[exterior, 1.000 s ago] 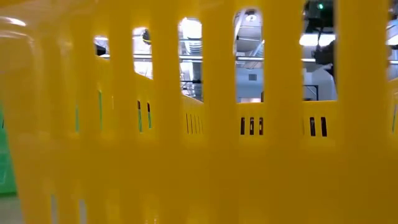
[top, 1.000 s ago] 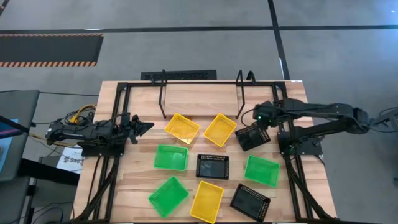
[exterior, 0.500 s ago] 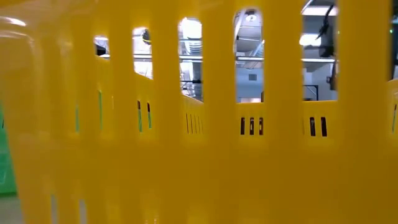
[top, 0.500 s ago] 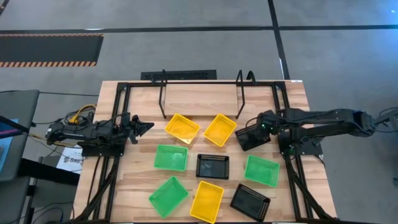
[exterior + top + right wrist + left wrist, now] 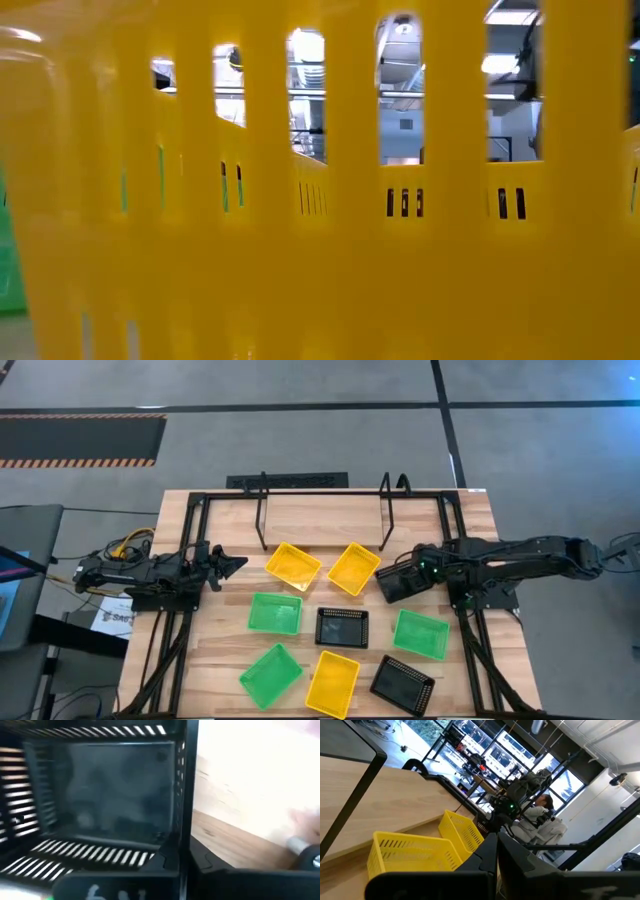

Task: Stack baskets on shelf by color
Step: Put the top black bin on the shelf

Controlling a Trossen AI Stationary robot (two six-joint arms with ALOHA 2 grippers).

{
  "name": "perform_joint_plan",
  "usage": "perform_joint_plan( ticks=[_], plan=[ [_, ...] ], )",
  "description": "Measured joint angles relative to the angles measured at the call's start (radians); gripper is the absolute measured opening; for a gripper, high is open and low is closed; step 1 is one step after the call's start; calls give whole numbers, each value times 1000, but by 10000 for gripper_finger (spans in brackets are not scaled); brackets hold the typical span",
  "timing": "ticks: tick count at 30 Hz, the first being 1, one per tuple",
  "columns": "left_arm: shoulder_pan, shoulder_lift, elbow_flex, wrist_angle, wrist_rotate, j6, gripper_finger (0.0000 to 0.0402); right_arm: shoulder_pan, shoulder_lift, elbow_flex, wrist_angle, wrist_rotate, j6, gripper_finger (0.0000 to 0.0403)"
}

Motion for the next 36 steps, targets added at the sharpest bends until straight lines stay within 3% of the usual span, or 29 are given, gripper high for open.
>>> perform_joint_plan(
  ticks=[5, 9, 12, 15, 17, 20, 23, 24, 27, 28, 32, 36],
  plan=[
    [0, 0, 0, 0, 0, 0, 0, 60, 0, 253, -167, 51, -32, 6],
    [0, 0, 0, 0, 0, 0, 0, 164, 22, 565, -288, 125, -33, 5],
    [0, 0, 0, 0, 0, 0, 0, 260, 77, 823, -369, 249, -56, 4],
    [0, 0, 0, 0, -1, 3, 0, 306, 159, 1101, -405, 393, -186, 4],
    [0, 0, 0, 0, 0, 8, 0, 278, 240, 1292, -401, 426, -325, 4],
    [0, 0, 0, 0, 4, 8, 0, 158, 404, 1576, -423, 360, -554, 4],
    [0, 0, 0, -1, 9, 9, 0, -9, 615, 1856, -523, 160, -765, 4],
    [0, 0, 0, -1, 9, 10, 0, -68, 685, 1897, -550, 98, -821, 4],
    [0, 1, 0, -1, 12, 11, 0, -228, 756, 1786, -496, -167, -930, 4],
    [0, 1, 0, -2, 13, 10, 0, -271, 787, 1767, -519, -212, -969, 4],
    [0, 2, 0, -3, 31, 10, 0, -339, 933, 1746, -609, -213, -1102, 4],
    [0, 3, 0, -3, 34, 11, 0, -334, 1061, 1778, -626, -208, -1217, 4]
  ],
)
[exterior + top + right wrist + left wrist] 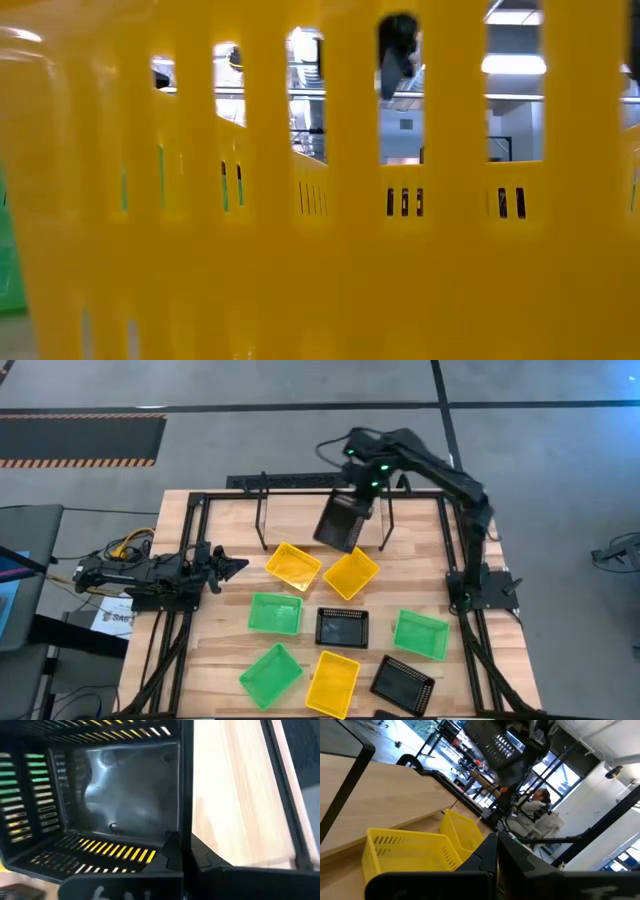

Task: Stack baskets on shelf by color
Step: Put the top black bin on the shelf

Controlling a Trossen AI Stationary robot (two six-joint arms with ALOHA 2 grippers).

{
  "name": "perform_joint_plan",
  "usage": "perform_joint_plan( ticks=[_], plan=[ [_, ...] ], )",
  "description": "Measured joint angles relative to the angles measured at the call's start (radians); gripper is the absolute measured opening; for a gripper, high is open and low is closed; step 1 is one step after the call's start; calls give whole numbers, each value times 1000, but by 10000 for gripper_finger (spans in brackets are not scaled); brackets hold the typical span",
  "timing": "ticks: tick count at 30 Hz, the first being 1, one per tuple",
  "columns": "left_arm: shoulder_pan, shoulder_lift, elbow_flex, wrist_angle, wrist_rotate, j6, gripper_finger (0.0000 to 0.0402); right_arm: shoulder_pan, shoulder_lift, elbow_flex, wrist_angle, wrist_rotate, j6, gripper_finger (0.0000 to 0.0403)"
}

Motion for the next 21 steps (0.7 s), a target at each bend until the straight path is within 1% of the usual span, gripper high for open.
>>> perform_joint_plan(
  ticks=[3, 6, 8, 14, 19, 21],
  plan=[
    [0, 0, 0, 0, 0, 0, 0, -1, 59, 39, -4, 29, -91, 4],
    [0, 0, 0, 0, 0, 1, 0, -13, 131, 61, -3, 38, -142, 4],
    [0, 0, 0, 0, 0, 9, 0, -18, 156, 68, -2, 40, -171, 4],
    [0, 0, 0, 0, 1, 18, 0, -54, 229, 70, 7, 71, -239, 3],
    [0, 0, 0, -2, 25, 23, 0, -112, 267, 70, 13, 71, -262, 3],
    [0, 0, 0, -3, 29, 23, 0, -134, 279, 70, 17, 87, -273, 3]
  ],
)
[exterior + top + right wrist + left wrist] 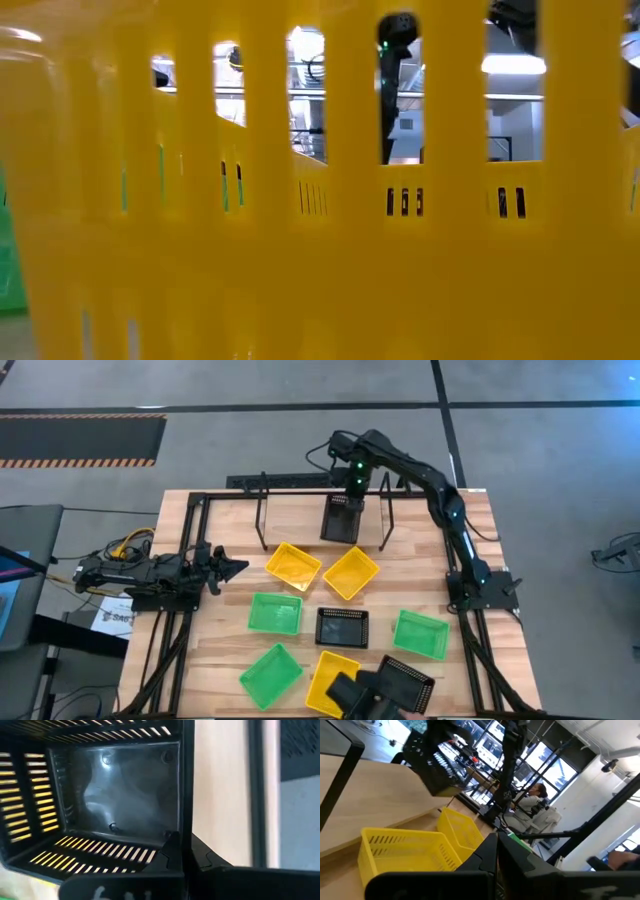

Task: Stack baskets on shelf by color
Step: Put the top black bin on the shelf

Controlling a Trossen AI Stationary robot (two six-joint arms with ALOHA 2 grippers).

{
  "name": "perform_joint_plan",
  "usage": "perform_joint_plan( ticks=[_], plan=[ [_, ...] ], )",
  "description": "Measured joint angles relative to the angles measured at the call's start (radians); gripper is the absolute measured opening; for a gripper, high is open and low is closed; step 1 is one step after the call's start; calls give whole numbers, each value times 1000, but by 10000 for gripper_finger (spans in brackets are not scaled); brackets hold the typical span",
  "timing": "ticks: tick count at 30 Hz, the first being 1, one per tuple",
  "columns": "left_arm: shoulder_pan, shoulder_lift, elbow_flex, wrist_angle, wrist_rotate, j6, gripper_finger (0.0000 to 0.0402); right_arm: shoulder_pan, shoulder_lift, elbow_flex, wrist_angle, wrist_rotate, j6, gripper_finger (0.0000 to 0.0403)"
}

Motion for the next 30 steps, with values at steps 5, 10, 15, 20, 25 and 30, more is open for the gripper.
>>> perform_joint_plan(
  ticks=[5, 10, 15, 20, 25, 30],
  plan=[
    [0, 0, 0, 0, 0, 22, 0, -47, -3, 0, 7, 4, -38, 3],
    [0, 0, 0, 0, -2, 46, 0, -72, -3, 0, 37, 3, -63, 3],
    [0, 0, 0, 0, -5, 48, 0, -74, -3, -8, 83, 2, -92, 3],
    [0, 0, 0, 0, -5, 49, 0, -71, -3, -69, 85, -1, -100, 3],
    [0, 0, 0, 0, -6, 59, 0, -57, -1, -132, 103, 0, -117, 3],
    [0, 0, 0, 0, -8, 59, 0, -59, -2, -143, 108, 0, -121, 3]
  ],
)
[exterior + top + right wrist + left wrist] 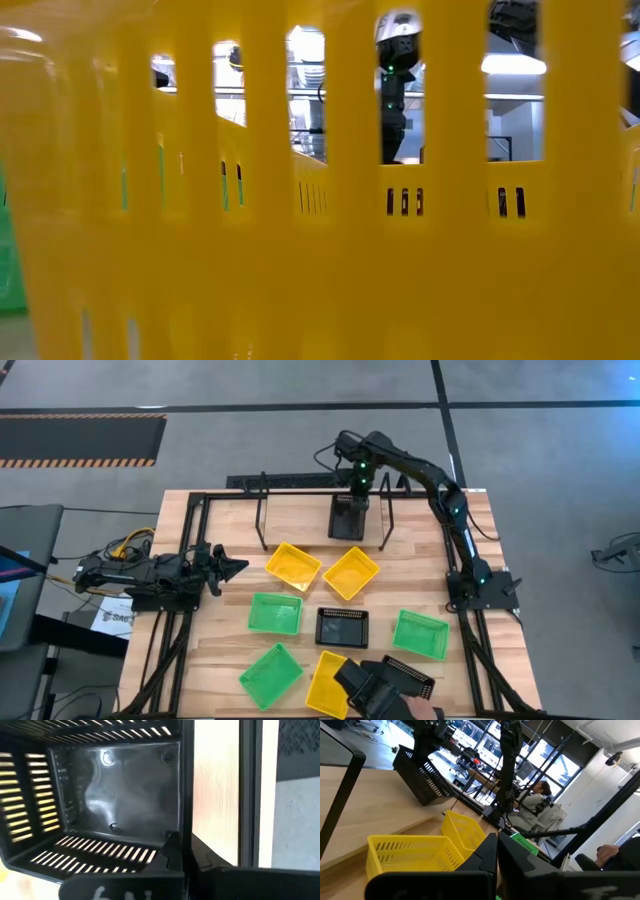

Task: Stack baskets on shelf by color
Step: Put the top black bin on the shelf

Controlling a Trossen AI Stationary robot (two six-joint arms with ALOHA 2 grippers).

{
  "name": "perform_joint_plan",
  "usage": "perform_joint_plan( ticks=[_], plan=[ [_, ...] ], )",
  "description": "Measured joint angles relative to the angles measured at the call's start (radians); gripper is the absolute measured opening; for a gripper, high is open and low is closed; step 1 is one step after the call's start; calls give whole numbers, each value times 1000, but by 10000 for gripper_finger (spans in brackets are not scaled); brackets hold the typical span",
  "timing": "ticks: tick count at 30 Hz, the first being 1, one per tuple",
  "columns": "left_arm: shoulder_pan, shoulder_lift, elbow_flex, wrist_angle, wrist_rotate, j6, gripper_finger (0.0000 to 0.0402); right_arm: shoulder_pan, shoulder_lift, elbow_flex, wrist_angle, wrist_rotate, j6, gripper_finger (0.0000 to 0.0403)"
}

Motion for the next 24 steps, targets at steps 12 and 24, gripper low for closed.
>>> perform_joint_plan(
  ticks=[12, 24],
  plan=[
    [0, 0, 0, 0, 0, 21, 0, 0, 0, 0, 0, 2, -4, 3],
    [0, 0, 0, 0, 0, 27, 0, 7, 0, -101, 30, 23, 0, 3]
  ],
)
